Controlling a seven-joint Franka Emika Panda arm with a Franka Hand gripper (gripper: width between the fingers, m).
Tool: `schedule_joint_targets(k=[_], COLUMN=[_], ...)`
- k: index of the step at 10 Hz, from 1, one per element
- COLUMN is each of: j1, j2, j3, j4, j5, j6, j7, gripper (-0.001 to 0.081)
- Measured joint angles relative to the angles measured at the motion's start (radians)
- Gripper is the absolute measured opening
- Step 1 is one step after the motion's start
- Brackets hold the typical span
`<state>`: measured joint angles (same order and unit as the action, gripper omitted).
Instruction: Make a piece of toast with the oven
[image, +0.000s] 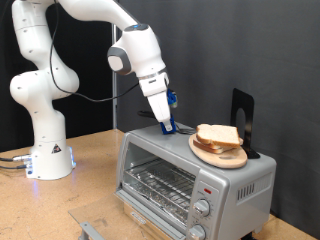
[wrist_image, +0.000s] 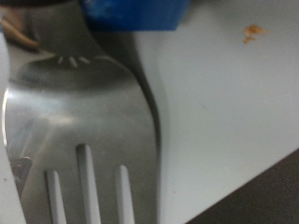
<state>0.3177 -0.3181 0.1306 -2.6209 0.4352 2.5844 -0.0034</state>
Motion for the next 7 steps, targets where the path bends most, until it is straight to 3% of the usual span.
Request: schedule_joint_targets(k=[7], j1=[0.000], j2=[-0.022], j3=[0.000], j4=[0.003], j5=[0.007], j6=[-0.050], j7=[-0.008], gripper=[0.0806])
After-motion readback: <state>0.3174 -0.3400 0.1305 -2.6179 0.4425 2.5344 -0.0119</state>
